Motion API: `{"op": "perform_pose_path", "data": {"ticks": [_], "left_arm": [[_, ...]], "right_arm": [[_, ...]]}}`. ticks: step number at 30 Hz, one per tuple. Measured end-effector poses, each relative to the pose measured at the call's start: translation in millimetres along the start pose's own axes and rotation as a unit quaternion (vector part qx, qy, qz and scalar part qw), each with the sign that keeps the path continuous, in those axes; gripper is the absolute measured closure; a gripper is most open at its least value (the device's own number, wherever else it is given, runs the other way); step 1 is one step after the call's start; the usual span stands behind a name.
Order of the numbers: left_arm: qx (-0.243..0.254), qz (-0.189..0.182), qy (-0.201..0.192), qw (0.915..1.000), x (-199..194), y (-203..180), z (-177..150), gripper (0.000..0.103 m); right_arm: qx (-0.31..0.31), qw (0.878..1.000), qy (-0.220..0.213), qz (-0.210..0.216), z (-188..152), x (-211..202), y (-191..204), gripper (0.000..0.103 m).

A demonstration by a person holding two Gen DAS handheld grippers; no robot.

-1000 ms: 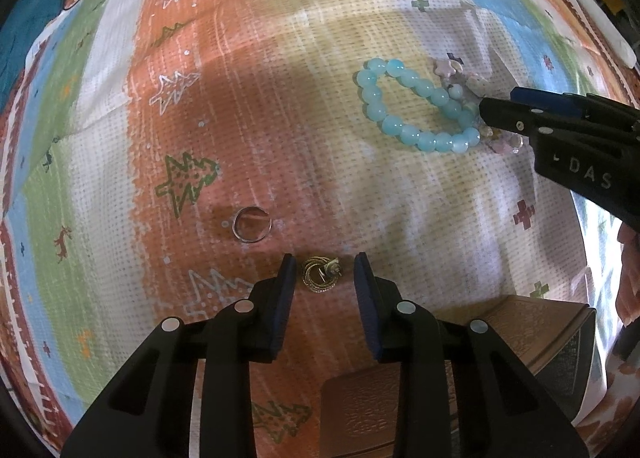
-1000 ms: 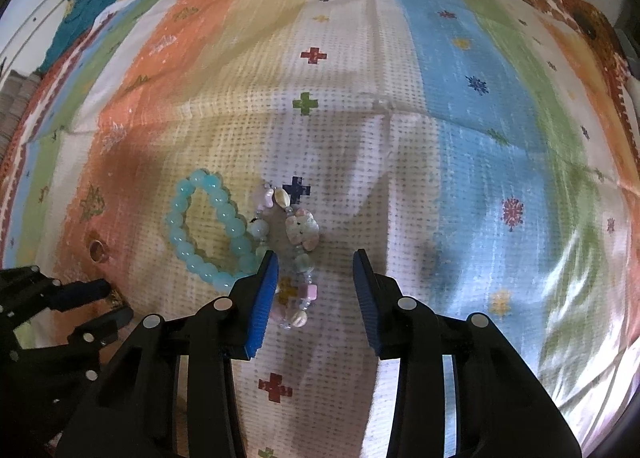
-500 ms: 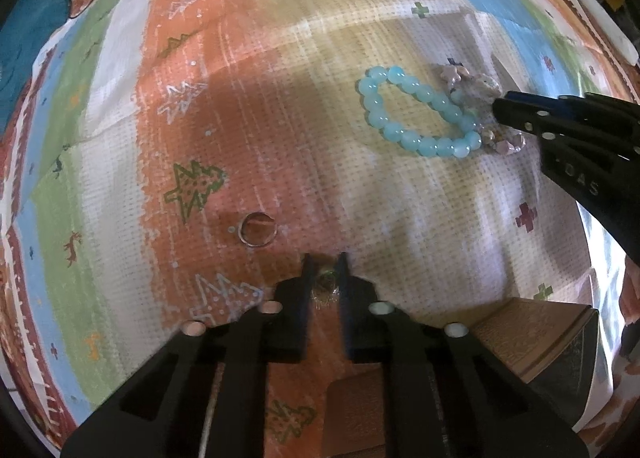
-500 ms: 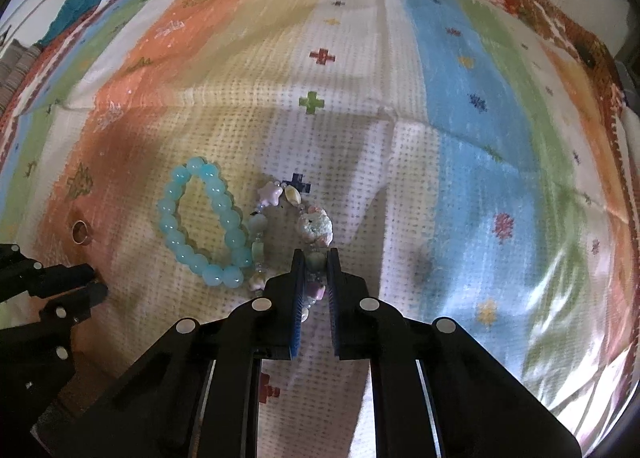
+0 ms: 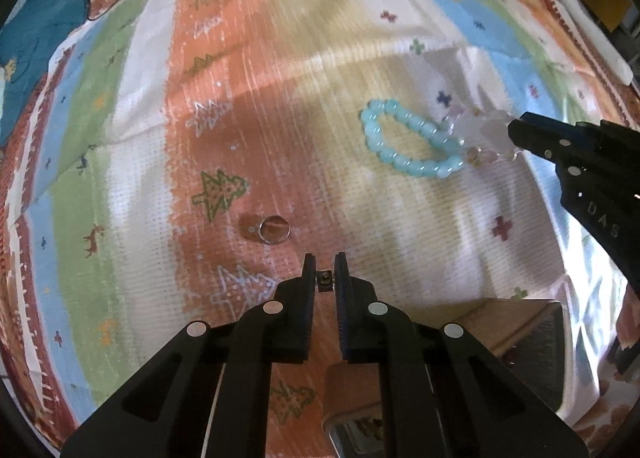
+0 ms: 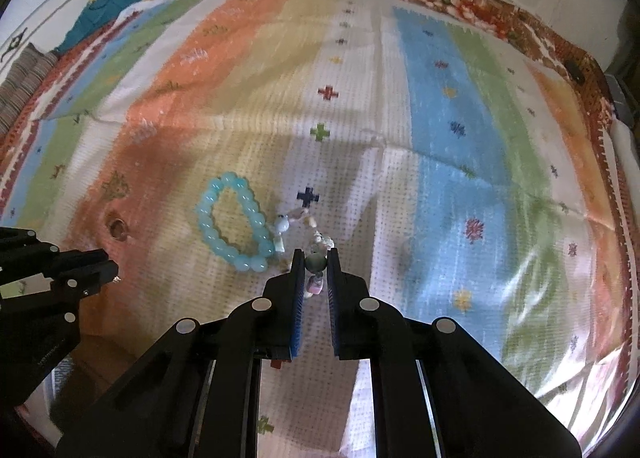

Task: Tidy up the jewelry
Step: 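Carry the gold ring with the left tool while the right carries the shell bracelet to the tin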

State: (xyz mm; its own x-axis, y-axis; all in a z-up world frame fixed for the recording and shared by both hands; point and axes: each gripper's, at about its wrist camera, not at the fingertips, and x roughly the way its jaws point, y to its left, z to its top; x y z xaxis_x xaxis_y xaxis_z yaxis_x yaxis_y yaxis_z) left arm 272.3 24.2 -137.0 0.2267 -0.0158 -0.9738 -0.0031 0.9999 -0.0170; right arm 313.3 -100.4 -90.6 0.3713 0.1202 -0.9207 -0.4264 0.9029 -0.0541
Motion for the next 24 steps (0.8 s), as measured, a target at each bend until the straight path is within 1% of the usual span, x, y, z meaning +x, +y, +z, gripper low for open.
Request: {"op": "perform_pose_path", "data": {"ticks": [5, 12, 14, 18, 21, 24], "left_arm": [[-0.006, -0.003, -0.022, 0.9997, -25.3, 5.9, -6.4, 0.094], [-0.007, -0.011, -0.063, 0.9979, -59.1, -5.3, -13.5, 0.094], [-0.007, -0.019, -0.077, 0.9968, -73.0, -9.0, -17.5, 0.094], [0.002, -0.031, -0.096, 0.9949, -92.1, -17.1, -27.0, 0.094], [0.009, -0.030, -0.111, 0.9934, -105.2, -23.9, -37.1, 0.094], [0.011, -0.033, -0.117, 0.9925, -112.0, -27.0, -44.9, 0.094]], "right_arm": [[-0.006, 1.000, -0.015, 0.001, -1.3, -15.6, 5.0, 0.091], [-0.004, 0.999, -0.051, 0.004, -6.2, -47.6, 8.6, 0.091], [-0.003, 0.998, -0.060, 0.007, -9.3, -56.0, 9.8, 0.091], [-0.007, 0.997, -0.079, 0.015, -15.0, -75.8, 13.9, 0.091], [-0.011, 0.996, -0.091, 0.021, -19.9, -88.9, 19.1, 0.091], [-0.013, 0.995, -0.099, 0.031, -25.4, -99.4, 23.4, 0.091]]}}
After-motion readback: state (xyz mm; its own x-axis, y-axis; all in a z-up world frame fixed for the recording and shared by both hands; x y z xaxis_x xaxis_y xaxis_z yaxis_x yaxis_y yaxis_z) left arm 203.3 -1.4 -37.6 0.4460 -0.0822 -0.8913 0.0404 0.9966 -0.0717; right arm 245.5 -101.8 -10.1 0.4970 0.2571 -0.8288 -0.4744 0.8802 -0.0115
